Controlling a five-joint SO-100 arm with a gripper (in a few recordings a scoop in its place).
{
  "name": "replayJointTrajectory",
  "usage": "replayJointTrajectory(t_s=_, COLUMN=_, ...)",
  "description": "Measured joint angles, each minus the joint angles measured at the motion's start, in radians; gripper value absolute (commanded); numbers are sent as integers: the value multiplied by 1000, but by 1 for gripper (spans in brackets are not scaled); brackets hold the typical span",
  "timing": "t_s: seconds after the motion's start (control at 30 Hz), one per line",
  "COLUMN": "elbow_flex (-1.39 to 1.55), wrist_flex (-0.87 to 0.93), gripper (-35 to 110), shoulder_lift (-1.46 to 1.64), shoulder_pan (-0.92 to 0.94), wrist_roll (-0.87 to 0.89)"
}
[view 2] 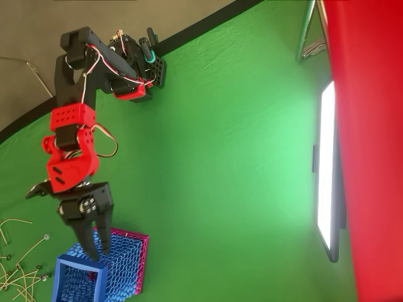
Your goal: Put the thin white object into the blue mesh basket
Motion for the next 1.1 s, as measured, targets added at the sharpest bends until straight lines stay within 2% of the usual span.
replayJointTrajectory(t_s=0.27, elbow_flex=416, wrist_flex=94, gripper=16, shoulder_lift=405, shoulder_pan=-78, wrist_roll=-153)
replayJointTrajectory(t_s=0.63, elbow_flex=934, wrist_flex=167, gripper=11, shoulder_lift=882, shoulder_pan=-103, wrist_roll=-244)
replayJointTrajectory(t_s=1.1, elbow_flex=1229, wrist_flex=287, gripper=5, shoulder_lift=1203, shoulder_pan=-123, wrist_roll=-264)
